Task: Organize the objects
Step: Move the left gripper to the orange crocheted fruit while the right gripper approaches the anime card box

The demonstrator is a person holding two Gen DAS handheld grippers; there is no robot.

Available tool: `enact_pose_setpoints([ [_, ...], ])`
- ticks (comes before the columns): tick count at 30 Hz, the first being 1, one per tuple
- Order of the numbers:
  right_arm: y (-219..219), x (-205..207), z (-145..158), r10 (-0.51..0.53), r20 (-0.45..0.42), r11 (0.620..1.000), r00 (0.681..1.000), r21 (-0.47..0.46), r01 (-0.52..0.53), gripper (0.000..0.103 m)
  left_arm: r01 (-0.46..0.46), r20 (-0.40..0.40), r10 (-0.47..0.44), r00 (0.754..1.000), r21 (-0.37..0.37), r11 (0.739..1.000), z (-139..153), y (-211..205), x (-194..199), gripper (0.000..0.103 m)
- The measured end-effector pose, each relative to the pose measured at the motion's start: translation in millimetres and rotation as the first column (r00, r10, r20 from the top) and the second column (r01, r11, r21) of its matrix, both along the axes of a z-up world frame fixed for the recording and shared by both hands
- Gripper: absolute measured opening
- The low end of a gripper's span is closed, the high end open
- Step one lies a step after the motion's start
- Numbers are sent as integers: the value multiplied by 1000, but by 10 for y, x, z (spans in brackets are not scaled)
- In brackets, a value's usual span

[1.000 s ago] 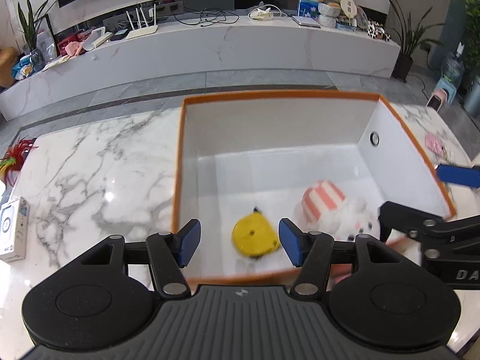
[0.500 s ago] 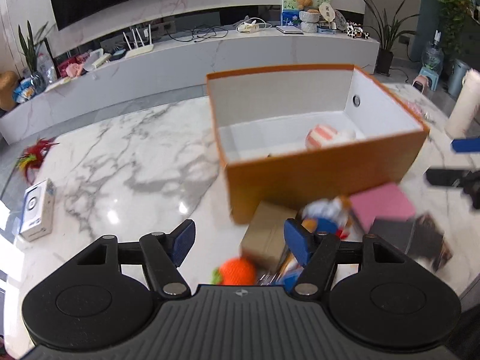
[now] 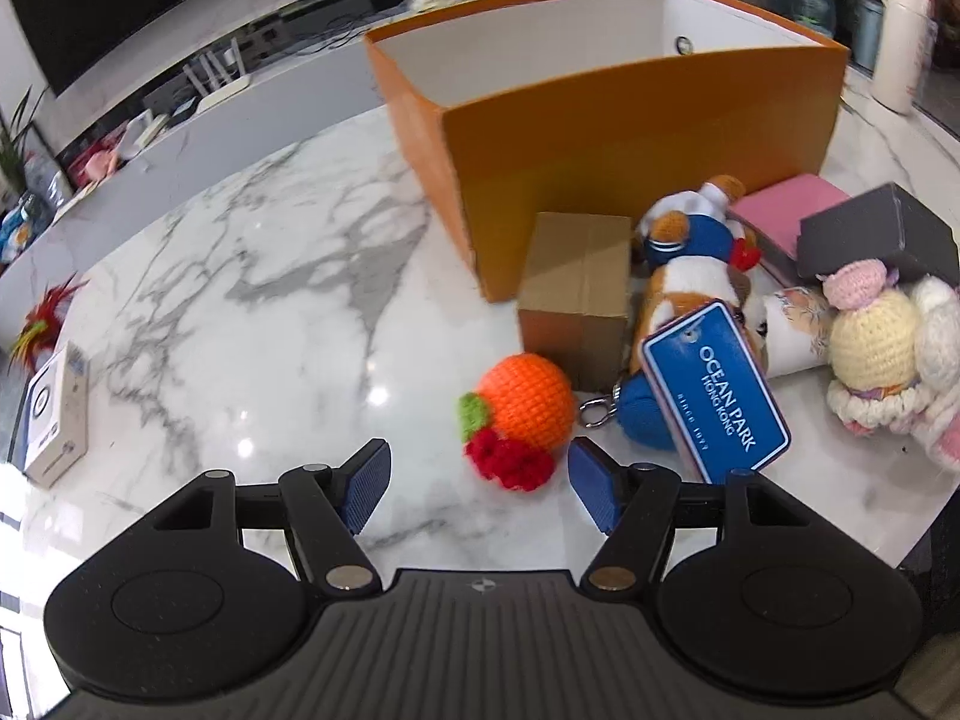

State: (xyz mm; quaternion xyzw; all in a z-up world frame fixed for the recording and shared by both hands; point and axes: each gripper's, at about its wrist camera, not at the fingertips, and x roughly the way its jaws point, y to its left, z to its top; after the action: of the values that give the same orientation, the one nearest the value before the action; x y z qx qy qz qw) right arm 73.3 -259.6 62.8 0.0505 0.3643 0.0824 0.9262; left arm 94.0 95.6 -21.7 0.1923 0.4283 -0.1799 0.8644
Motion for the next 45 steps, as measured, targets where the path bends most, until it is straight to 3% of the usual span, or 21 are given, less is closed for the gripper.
enact_pose_setpoints([
  [12, -123, 54, -209, -22, -69, 1000, 997, 1, 22, 101, 52, 13, -53, 999, 33, 998, -215, -164, 122, 77],
  [20, -54, 51, -489, 26, -179, 997, 984, -66, -38, 102, 33, 45, -33, 998, 3, 999, -232, -134, 196, 78],
  [25, 113, 37, -669, 79, -232, 972, 970, -196, -126, 102, 26, 48, -26, 999, -2, 1000, -235, -127, 209, 81],
  [34, 195, 108, -799, 108, -250, 961, 962, -222, -165, 102, 20, 47, -20, 999, -4, 1000, -233, -125, 204, 82],
  [40, 44, 139, -813, 3, -246, 953, 969, -294, -77, 102, 13, 43, -13, 999, -7, 1000, -223, -116, 189, 82],
  [45, 46, 144, -792, 26, -215, 959, 976, -271, -85, 102, 44, 55, -44, 998, 4, 999, -228, -155, 161, 82],
])
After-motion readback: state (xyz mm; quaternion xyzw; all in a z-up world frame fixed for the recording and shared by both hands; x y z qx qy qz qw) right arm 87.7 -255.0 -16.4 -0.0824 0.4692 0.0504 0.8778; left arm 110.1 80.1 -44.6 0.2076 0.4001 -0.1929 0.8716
